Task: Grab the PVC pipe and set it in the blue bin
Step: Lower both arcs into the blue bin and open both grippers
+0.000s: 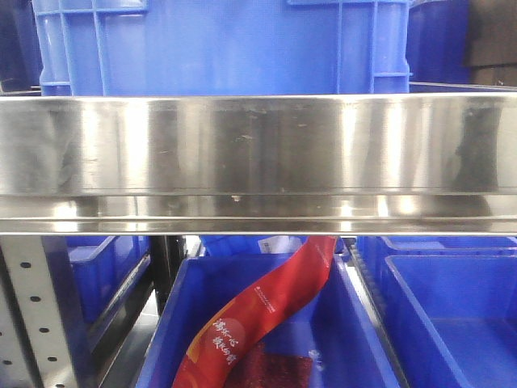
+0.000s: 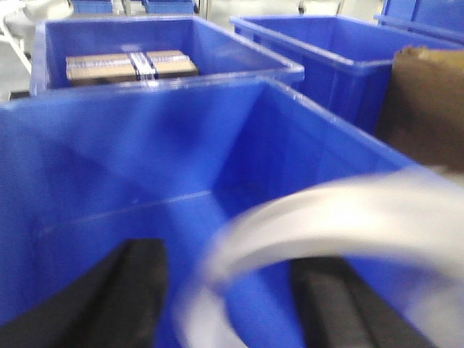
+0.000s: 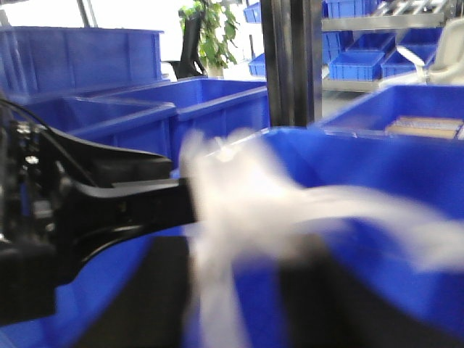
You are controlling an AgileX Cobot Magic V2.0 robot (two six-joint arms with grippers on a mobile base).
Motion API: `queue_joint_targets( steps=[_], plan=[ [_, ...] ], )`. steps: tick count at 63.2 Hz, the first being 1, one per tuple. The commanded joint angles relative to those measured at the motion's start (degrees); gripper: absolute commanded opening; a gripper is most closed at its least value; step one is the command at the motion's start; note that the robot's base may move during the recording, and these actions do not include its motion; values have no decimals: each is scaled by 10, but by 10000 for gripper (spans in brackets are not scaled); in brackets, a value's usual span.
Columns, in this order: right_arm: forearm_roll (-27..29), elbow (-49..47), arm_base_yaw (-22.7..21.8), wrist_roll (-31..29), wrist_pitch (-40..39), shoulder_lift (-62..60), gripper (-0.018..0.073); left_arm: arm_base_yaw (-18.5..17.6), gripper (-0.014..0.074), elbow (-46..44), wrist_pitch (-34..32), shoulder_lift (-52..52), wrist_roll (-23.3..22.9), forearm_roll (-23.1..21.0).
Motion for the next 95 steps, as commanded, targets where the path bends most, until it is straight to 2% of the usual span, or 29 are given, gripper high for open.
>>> queue_joint_targets(
  steps=[1, 6, 14, 20, 27, 31, 36, 38, 42, 46, 51, 57, 63, 69, 78, 84, 90, 95],
  plan=[
    [2, -5, -1, -1, 7, -3, 380, 2, 360, -6, -4, -4, 0, 1],
    [2, -5, -1, -1, 21, -3, 426, 2, 361, -6, 5, -4, 0, -3],
    [2, -5, -1, -1, 23, -3, 423, 2, 359, -6, 31, -4, 0, -26],
    [27, -5, -1, -1, 23, -12, 407, 2, 342, -6, 33, -8, 0, -39],
    [43, -5, -1, -1, 20, -41, 291, -7, 286, -16, 30, -30, 0, -40],
    [43, -5, -1, -1, 18, -54, 197, -10, 209, -23, 31, -45, 0, -40],
    [43, -5, -1, -1, 16, -73, 71, -13, 72, -27, 30, -67, 0, -40],
    [43, -5, -1, -1, 6, -84, -9, -13, -18, -28, 30, -78, 0, -40],
    [43, -5, -1, -1, -14, -102, -92, -13, -112, -28, 30, -95, 0, -40],
    [43, -5, -1, -1, -41, -122, -170, -13, -111, -28, 26, -117, 0, -39],
    [43, -5, -1, -1, -68, -145, -169, -13, -111, -28, -4, -143, 0, -39],
    [43, -5, -1, -1, -70, -160, -169, -13, -111, -28, -5, -164, 0, -39],
    [43, -5, -1, -1, -16, -173, -169, -13, -111, -28, 35, -180, 0, -40],
    [88, -5, -1, 1, 65, -194, -169, -13, -111, -28, 89, -201, 0, -40],
    [94, -5, -2, 1, 120, -232, -169, -13, -111, -28, 131, -242, 0, -40],
    [35, -5, -2, -1, 119, -257, -169, -13, -111, -24, 147, -269, 0, -38],
    [-59, -2, -2, -1, 164, -270, -169, -13, -111, 3, 153, -299, 0, -3],
    [-73, 15, -2, -1, 203, -277, -169, -13, -111, 44, 153, -329, 0, 13]
  ],
)
